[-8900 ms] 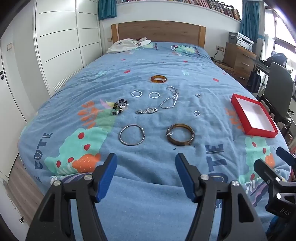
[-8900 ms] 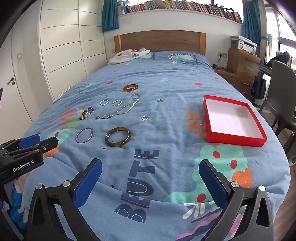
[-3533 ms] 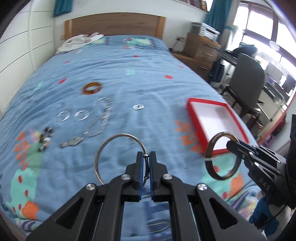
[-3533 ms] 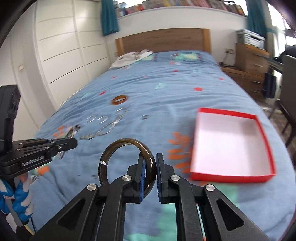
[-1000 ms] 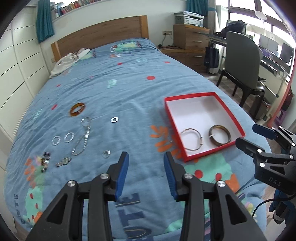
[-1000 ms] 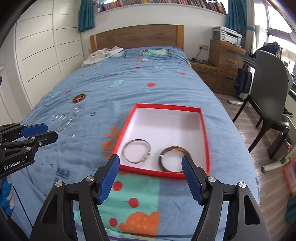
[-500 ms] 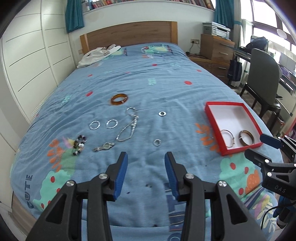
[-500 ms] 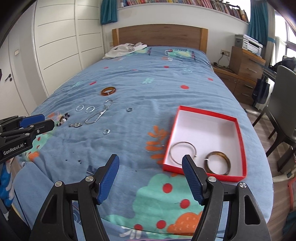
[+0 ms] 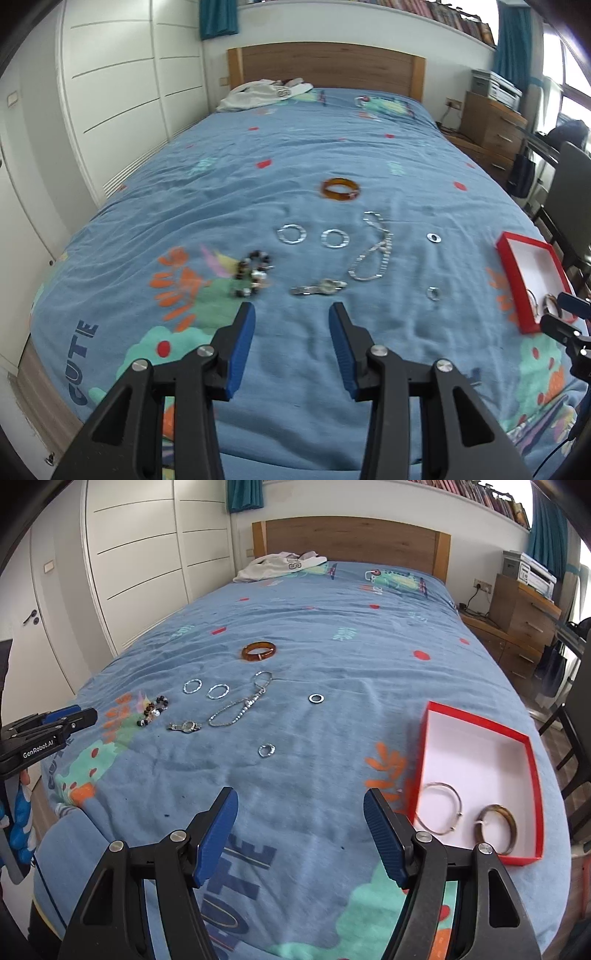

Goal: Organize jewelry
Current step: 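Withdraw both tools from the box toward the watch and small ring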

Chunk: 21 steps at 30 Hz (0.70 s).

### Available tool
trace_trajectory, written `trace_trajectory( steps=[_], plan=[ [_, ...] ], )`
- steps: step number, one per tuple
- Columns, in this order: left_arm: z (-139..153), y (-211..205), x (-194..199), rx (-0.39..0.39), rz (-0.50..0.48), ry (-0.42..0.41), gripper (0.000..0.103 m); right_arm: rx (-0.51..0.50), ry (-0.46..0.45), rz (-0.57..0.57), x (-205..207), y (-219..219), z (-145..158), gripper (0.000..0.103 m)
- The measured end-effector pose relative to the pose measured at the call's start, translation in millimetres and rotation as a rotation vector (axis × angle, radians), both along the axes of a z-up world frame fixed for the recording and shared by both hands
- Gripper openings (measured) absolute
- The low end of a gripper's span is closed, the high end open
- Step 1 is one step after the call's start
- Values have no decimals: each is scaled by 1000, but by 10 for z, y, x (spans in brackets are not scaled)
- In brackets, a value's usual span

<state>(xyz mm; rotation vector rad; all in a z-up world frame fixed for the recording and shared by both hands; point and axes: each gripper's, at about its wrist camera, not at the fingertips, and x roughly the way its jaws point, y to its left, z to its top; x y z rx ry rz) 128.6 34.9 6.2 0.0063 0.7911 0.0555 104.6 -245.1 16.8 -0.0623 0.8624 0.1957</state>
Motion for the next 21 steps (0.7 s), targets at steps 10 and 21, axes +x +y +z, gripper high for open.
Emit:
trace_trajectory(
  steps=[10, 21],
  plan=[
    [-388, 659, 271, -69, 95, 58, 40, 32, 42, 59, 477, 302, -337, 70],
    [-779, 180, 928, -224, -178, 106, 40, 94, 99, 86, 949, 429, -781, 57]
  ],
)
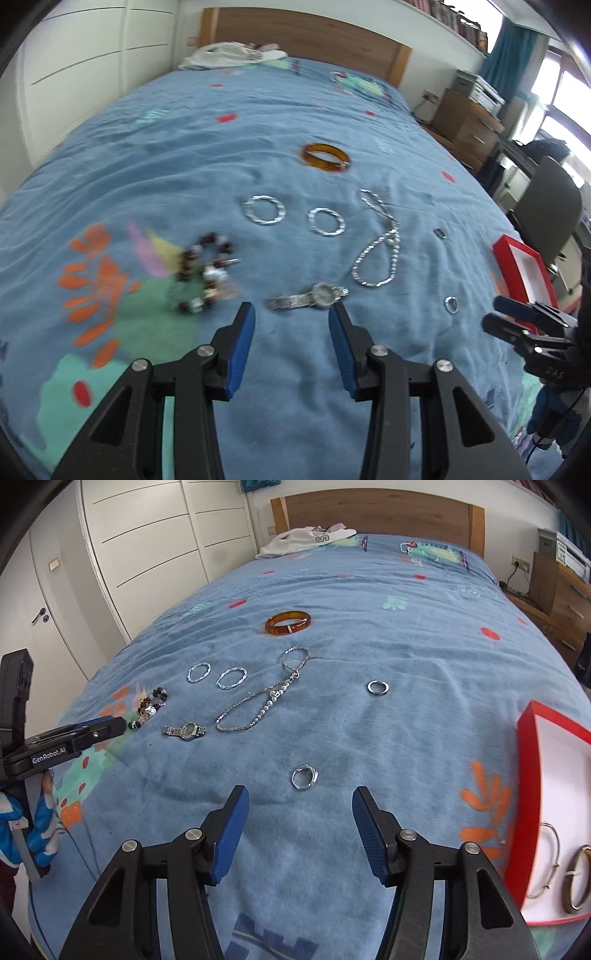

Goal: Organize jewelry
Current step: 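Withdraw both tools from the box toward the watch and small ring, then grasp the silver watch with the left tool while the right tool grasps a silver ring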

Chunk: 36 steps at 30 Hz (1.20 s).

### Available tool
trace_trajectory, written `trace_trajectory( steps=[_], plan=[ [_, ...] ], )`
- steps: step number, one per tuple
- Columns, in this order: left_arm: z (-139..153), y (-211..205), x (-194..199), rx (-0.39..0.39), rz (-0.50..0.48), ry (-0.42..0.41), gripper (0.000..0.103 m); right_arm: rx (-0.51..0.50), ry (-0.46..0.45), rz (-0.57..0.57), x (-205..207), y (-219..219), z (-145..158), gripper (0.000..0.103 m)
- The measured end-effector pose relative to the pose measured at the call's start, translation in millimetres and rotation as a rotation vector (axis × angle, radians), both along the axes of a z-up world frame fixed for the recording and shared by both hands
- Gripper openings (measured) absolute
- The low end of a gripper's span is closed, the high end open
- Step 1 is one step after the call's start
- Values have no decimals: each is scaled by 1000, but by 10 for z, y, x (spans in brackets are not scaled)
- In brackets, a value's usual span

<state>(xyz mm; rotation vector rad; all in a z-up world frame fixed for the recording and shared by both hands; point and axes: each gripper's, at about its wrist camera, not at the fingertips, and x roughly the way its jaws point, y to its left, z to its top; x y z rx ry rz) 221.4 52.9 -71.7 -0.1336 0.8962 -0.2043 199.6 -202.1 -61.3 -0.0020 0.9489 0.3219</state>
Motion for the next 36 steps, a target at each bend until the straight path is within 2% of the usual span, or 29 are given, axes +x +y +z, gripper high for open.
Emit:
trace_trajectory(
  steps=[5, 8, 12, 17, 20, 26, 31, 33, 34, 35, 36],
  plan=[
    [-140, -186, 315, 8, -115, 16, 40, 22, 14, 10, 159, 43, -125, 58],
    [-266, -275, 480, 56, -190, 34, 40, 25, 19, 19, 230, 59, -181, 57],
    [-451, -316, 597, 100, -251, 70, 40, 27, 29, 24, 300, 78, -263, 57],
    [-555, -356, 573, 99, -292, 70, 39, 26, 36, 15, 363, 76, -383, 57],
    [-570, -397, 502, 115, -304, 59, 39, 21, 36, 13, 365, 87, -438, 49],
    [-567, -408, 424, 61, -306, 82, 38, 24, 23, 11, 361, 82, -484, 41],
    [-588, -516, 381, 105, -292, 82, 38, 15, 9, 23, 376, 95, -510, 32],
    [-592, -550, 397, 118, -282, 83, 38, 15, 4, 26, 387, 102, -517, 22],
    [-591, -565, 391, 126, -280, 81, 35, 19, 3, 28, 391, 98, -518, 21],
    [-587, -577, 381, 131, -280, 79, 26, 23, 3, 29, 387, 91, -517, 21],
    [-581, -593, 363, 126, -288, 82, 22, 26, 1, 31, 381, 87, -515, 21]
  ],
)
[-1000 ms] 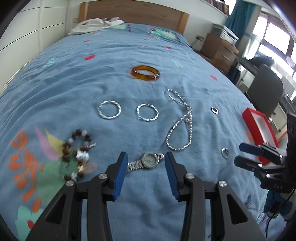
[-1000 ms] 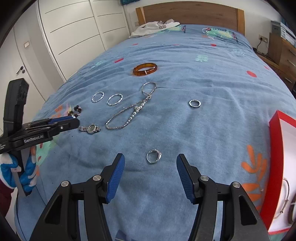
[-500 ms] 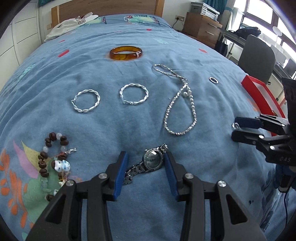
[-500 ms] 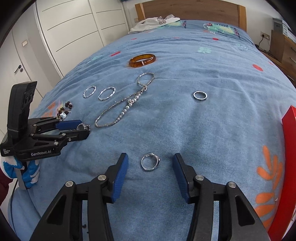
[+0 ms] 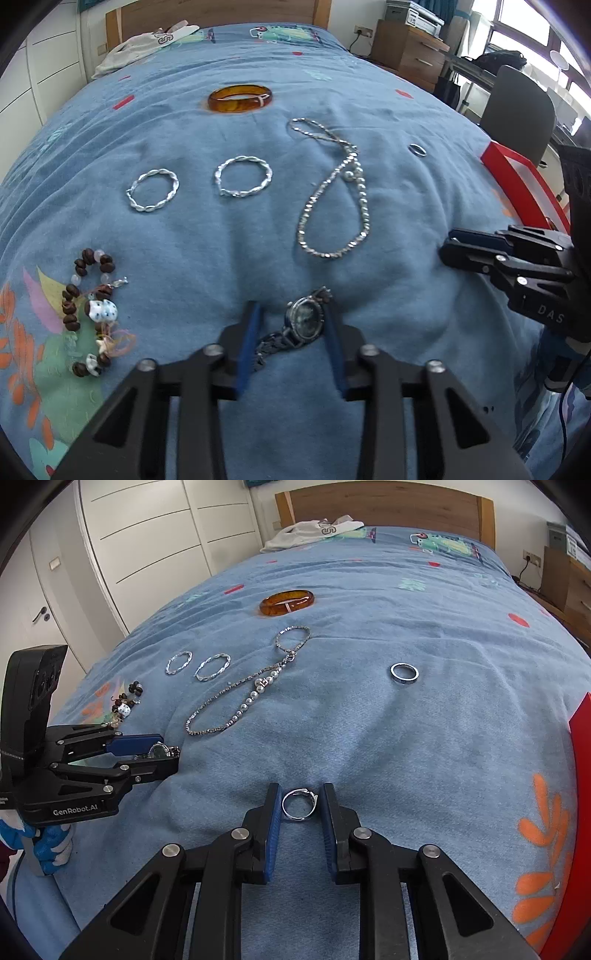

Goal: Organize jewelry
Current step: 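Grasp the silver watch with the left tool while the right tool grasps a silver ring, then carry watch and ring into the red box and open both tools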

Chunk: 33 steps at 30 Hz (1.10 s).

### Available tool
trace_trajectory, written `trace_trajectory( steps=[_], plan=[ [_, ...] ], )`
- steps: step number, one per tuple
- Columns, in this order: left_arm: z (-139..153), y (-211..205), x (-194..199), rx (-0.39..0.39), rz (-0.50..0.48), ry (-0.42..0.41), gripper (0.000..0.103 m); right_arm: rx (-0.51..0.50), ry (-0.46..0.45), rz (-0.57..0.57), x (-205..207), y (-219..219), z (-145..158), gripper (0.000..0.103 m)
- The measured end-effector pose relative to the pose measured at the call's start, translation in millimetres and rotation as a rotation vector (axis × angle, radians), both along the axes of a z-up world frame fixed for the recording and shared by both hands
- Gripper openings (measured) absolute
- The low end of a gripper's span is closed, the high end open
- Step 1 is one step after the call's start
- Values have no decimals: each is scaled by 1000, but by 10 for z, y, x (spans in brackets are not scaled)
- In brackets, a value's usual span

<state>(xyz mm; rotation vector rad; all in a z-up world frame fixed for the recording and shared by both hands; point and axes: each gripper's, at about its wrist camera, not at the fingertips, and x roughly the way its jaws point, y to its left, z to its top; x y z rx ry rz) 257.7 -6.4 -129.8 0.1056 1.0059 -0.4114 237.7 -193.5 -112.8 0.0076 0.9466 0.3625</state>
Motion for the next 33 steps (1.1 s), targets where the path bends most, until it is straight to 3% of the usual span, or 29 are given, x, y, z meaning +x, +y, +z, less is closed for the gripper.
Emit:
trace_trajectory(
  steps=[1, 5, 14, 21, 27, 33],
  plan=[
    [7, -22, -22, -8, -6, 7, 16, 2, -2, 3, -6, 4, 5, 21],
    [18, -105, -139, 6, -12, -3, 10, 3, -7, 14, -38, 11, 13, 21],
    [98, -80, -278, -32, 58, 7, 9, 10, -19, 28, -103, 5, 62, 20],
    [335, -208, -425, -48, 42, -4, 9, 38, -54, 24, -288, -85, 294, 20],
    [680, -671, -491, -111, -18, -35, 9, 28, -107, -10, -532, -414, 602, 20],
    [893, -1479, -504, -171, -123, -39, 9, -32, -138, -115, -766, -1221, 833, 20]
  ],
)
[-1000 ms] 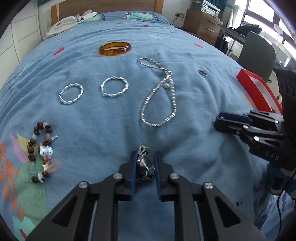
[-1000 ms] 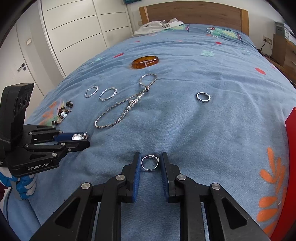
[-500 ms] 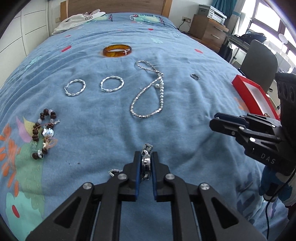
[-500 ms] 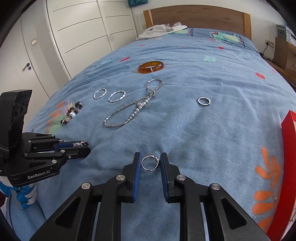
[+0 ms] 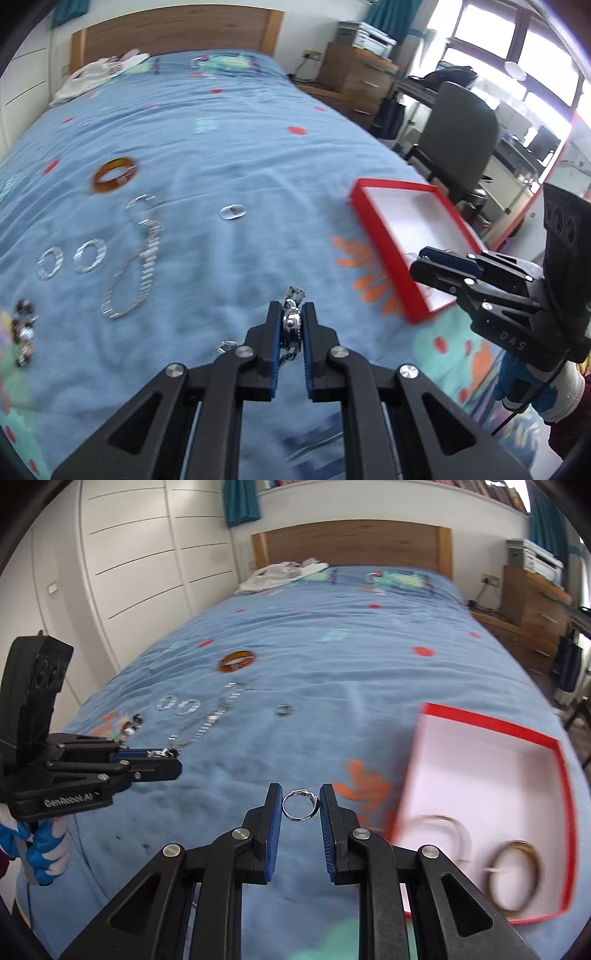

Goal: Organize jewelry
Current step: 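Carry watch and ring into the red box and open both tools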

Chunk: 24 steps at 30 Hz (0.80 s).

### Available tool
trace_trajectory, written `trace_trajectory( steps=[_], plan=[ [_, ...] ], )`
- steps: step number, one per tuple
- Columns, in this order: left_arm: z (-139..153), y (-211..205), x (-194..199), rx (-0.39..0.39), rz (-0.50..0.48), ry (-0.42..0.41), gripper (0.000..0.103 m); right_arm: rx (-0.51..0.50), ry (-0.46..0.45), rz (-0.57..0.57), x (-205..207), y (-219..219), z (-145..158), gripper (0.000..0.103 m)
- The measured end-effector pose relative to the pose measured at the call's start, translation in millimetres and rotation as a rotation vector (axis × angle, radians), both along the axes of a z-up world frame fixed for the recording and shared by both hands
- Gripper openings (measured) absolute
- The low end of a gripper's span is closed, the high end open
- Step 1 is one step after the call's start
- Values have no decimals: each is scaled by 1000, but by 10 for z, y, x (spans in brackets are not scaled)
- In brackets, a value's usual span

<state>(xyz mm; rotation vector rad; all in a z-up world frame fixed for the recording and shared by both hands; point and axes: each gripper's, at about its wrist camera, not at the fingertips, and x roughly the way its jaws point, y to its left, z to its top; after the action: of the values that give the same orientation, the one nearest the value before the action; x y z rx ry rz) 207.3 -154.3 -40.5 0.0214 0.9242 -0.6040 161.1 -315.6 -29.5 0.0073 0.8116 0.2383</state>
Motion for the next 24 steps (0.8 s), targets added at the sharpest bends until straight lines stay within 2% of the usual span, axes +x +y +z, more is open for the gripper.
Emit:
trace_trajectory(
  steps=[7, 11, 16, 24],
  plan=[
    [17, -1116, 168, -14, -116, 2, 9, -62, 39, -142, 30, -1058, -37, 20],
    [-73, -1602, 284, -4, -162, 20, 9, -61, 83, -163, 148, -1359, -164, 20],
    [-276, -1898, 186, 23, -205, 65, 9, -50, 124, -129, 65, -1461, -325, 20],
    [-591, -2052, 76, 100, -218, 117, 10, -45, 191, -120, -16, -1556, -527, 21]
  ],
)
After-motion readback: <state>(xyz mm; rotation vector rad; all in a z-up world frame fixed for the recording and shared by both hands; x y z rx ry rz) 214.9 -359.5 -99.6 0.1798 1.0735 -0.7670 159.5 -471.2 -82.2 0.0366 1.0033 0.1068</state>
